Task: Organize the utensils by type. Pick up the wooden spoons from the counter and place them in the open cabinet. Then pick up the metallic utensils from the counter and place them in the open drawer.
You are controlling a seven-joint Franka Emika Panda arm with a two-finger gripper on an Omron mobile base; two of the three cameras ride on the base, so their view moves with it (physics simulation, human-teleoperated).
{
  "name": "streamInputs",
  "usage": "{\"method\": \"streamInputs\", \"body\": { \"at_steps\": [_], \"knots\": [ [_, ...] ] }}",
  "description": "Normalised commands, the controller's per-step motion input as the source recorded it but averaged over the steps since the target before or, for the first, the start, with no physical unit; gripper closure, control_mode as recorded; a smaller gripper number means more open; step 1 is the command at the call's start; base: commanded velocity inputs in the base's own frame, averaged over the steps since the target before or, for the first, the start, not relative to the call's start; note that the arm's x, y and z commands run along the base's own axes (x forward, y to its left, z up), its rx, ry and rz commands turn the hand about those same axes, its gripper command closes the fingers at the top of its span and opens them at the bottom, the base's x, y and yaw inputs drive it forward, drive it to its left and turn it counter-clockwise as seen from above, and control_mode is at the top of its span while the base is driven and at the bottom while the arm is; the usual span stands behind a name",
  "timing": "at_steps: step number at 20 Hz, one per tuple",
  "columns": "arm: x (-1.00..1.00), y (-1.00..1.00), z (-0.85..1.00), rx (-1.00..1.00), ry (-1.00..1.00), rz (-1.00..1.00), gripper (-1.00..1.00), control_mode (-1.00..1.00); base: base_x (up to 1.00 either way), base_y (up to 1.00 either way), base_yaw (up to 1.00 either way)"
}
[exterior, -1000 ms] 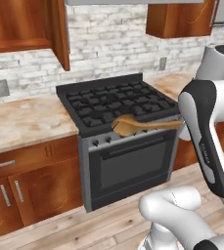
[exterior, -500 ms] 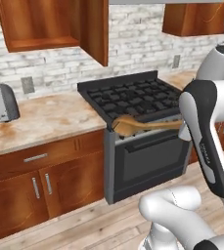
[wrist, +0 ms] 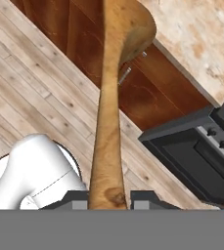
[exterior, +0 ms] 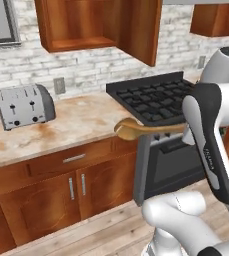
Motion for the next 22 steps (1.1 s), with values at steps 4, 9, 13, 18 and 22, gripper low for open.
{"method": "streamInputs", "body": {
  "at_steps": [4,9,13,18,22],
  "knots": [
    [0.0,0.0,0.0,0.0,0.0,0.0,1.0,1.0,0.66,0.33,0.0],
    [0.0,0.0,0.0,0.0,0.0,0.0,1.0,1.0,0.67,0.06,0.06],
    [0.0,0.0,0.0,0.0,0.0,0.0,1.0,1.0,0.33,0.4,0.18],
    [0.0,0.0,0.0,0.0,0.0,0.0,1.0,1.0,0.25,0.21,0.22],
    [0.0,0.0,0.0,0.0,0.0,0.0,1.0,1.0,0.39,0.03,0.2]
  ]
}}
